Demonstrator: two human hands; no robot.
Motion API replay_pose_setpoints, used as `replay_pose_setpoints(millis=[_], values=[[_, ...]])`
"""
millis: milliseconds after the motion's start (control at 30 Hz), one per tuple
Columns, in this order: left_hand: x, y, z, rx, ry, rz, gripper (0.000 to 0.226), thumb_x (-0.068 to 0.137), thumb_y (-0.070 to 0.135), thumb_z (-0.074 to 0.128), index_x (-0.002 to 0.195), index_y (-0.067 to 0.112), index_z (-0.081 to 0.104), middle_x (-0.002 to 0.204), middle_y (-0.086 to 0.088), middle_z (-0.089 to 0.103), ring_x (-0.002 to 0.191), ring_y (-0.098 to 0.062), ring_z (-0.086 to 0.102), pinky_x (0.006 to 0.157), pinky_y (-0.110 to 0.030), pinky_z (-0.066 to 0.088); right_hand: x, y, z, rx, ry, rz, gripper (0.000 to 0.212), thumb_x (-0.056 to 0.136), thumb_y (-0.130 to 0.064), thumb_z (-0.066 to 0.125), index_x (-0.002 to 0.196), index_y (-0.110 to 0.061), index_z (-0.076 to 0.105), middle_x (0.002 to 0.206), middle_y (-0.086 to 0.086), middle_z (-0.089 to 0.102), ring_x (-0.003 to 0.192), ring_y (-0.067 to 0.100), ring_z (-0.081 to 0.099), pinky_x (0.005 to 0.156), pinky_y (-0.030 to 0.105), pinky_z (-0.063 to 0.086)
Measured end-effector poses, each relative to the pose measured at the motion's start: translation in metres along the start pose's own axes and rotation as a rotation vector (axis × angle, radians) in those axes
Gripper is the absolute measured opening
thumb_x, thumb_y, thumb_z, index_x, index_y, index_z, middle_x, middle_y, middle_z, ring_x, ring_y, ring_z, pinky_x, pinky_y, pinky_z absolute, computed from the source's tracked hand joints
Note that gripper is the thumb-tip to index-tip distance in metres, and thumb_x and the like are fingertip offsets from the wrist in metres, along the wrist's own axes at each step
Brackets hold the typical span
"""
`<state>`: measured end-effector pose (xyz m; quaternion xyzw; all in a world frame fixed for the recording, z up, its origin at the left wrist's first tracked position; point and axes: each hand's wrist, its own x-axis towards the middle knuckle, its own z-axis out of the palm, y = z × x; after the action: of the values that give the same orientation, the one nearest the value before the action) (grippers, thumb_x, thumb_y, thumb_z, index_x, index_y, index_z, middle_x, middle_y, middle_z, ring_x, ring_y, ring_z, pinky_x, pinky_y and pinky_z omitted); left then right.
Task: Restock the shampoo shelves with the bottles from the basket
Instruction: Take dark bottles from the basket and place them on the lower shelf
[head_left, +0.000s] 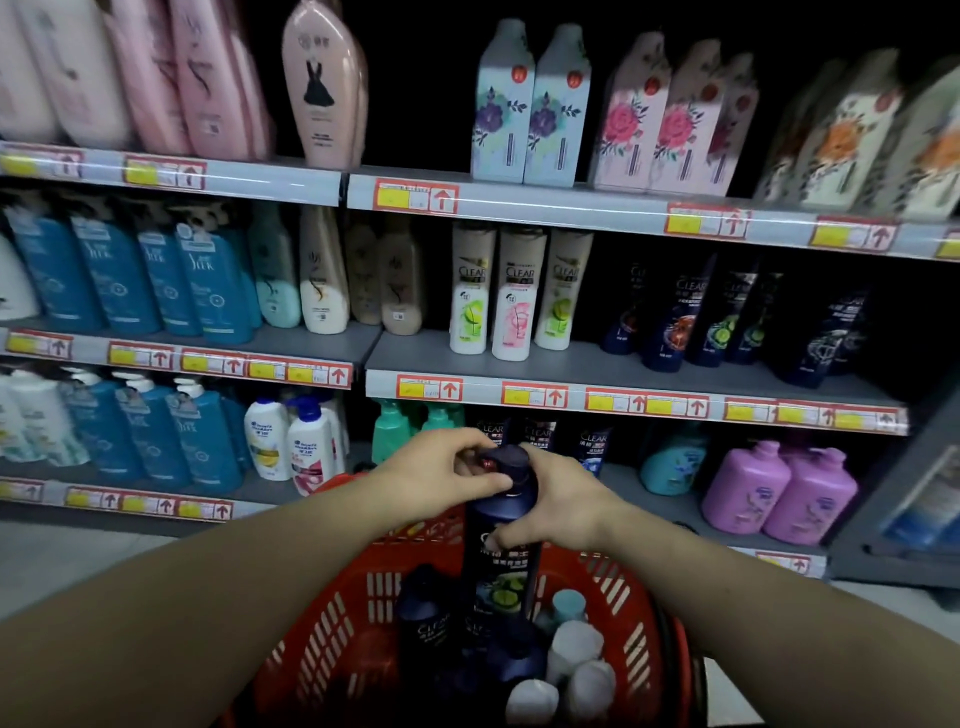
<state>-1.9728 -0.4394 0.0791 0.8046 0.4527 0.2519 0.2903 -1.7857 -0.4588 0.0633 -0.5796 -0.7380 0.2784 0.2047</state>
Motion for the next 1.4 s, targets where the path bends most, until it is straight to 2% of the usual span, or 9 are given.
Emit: replay_pose_setpoints(millis=[100, 267, 533, 633, 867, 967, 1067, 1267, 1400], values=[[-0.014, -0.007, 0.011, -0.067, 0.025, -0.168, 0.044, 0.084, 0.051, 0.064, 0.121, 0.030, 0.051, 0.103, 0.009, 0.057, 0.083, -0.004, 0.057, 0.071, -0.021, 0.047, 0.004, 0.006, -0.016, 0.065, 0.071, 0.005, 0.087, 0.046, -0.043, 0.094, 0.123, -0.028, 0.056, 0.113, -0.011, 0.068, 0.104, 0.009, 0.065, 0.095, 0.033, 0.053], [-0.058, -0.021, 0.060, 0.236, -0.700, -0.258, 0.059, 0.076, 0.073, 0.055, 0.122, 0.035, 0.055, 0.103, 0.020, 0.056, 0.105, -0.006, 0.059, 0.081, -0.018, 0.043, 0.012, 0.013, -0.049, 0.111, 0.178, 0.041, 0.091, 0.054, -0.032, 0.096, 0.132, -0.023, 0.051, 0.117, -0.009, 0.064, 0.108, 0.011, 0.062, 0.089, 0.021, 0.047], [-0.035, -0.025, 0.082, 0.234, -1.083, -0.258, 0.052, 0.089, 0.062, 0.049, 0.124, 0.024, 0.058, 0.117, 0.006, 0.060, 0.098, -0.011, 0.056, 0.081, -0.019, 0.046, 0.019, 0.036, -0.059, 0.085, 0.254, 0.107, 0.088, 0.051, -0.035, 0.097, 0.126, -0.021, 0.053, 0.115, -0.006, 0.065, 0.106, 0.014, 0.063, 0.089, 0.026, 0.048], [-0.001, -0.027, 0.074, 0.222, -0.926, -0.308, 0.061, 0.082, 0.073, 0.045, 0.109, 0.022, 0.063, 0.103, 0.003, 0.065, 0.091, -0.015, 0.062, 0.087, -0.035, 0.051, 0.021, 0.042, -0.056, 0.085, 0.233, 0.119, 0.087, 0.052, -0.036, 0.096, 0.126, -0.021, 0.054, 0.116, -0.007, 0.064, 0.106, 0.014, 0.061, 0.086, 0.023, 0.045], [0.068, -0.062, 0.055, 0.657, -0.293, -0.096, 0.042, 0.090, 0.044, 0.052, 0.125, 0.022, 0.049, 0.120, 0.001, 0.053, 0.115, -0.019, 0.050, 0.097, -0.035, 0.042, 0.038, 0.062, -0.051, 0.178, 0.086, 0.163, 0.073, 0.054, -0.033, 0.096, 0.116, -0.025, 0.059, 0.102, -0.016, 0.066, 0.093, 0.003, 0.064, 0.075, 0.012, 0.044], [0.080, -0.083, 0.059, 0.729, -0.272, -0.125, 0.058, 0.090, 0.043, 0.053, 0.140, 0.021, 0.035, 0.134, 0.000, 0.047, 0.125, -0.021, 0.044, 0.105, -0.038, 0.035, 0.047, 0.074, -0.041, 0.197, 0.009, 0.182, 0.061, 0.057, -0.032, 0.094, 0.108, -0.026, 0.062, 0.093, -0.016, 0.068, 0.084, -0.004, 0.064, 0.069, 0.009, 0.043], [0.094, -0.095, 0.066, 0.768, -0.303, -0.126, 0.066, 0.089, 0.042, 0.054, 0.146, 0.019, 0.028, 0.143, -0.003, 0.043, 0.131, -0.023, 0.042, 0.108, -0.039, 0.035, 0.061, 0.090, -0.025, 0.218, -0.045, 0.197, 0.059, 0.054, -0.036, 0.095, 0.105, -0.025, 0.067, 0.097, -0.010, 0.073, 0.091, 0.006, 0.069, 0.084, 0.023, 0.051], [0.121, -0.113, 0.081, 0.648, -0.290, -0.210, 0.035, 0.097, 0.035, 0.037, 0.123, 0.020, 0.055, 0.125, -0.011, 0.060, 0.112, -0.030, 0.057, 0.091, -0.038, 0.049, 0.099, 0.110, -0.005, 0.265, -0.077, 0.204, 0.069, 0.047, -0.046, 0.095, 0.108, -0.025, 0.069, 0.101, -0.008, 0.076, 0.097, 0.009, 0.071, 0.099, 0.037, 0.052], [0.128, -0.119, 0.074, 0.628, -0.324, -0.180, 0.034, 0.098, 0.039, 0.042, 0.124, 0.026, 0.059, 0.121, -0.009, 0.063, 0.110, -0.028, 0.058, 0.081, -0.031, 0.044, 0.108, 0.113, 0.000, 0.369, -0.132, 0.201, 0.092, 0.056, -0.031, 0.094, 0.137, -0.029, 0.050, 0.114, -0.009, 0.072, 0.105, 0.007, 0.068, 0.105, 0.033, 0.048]])
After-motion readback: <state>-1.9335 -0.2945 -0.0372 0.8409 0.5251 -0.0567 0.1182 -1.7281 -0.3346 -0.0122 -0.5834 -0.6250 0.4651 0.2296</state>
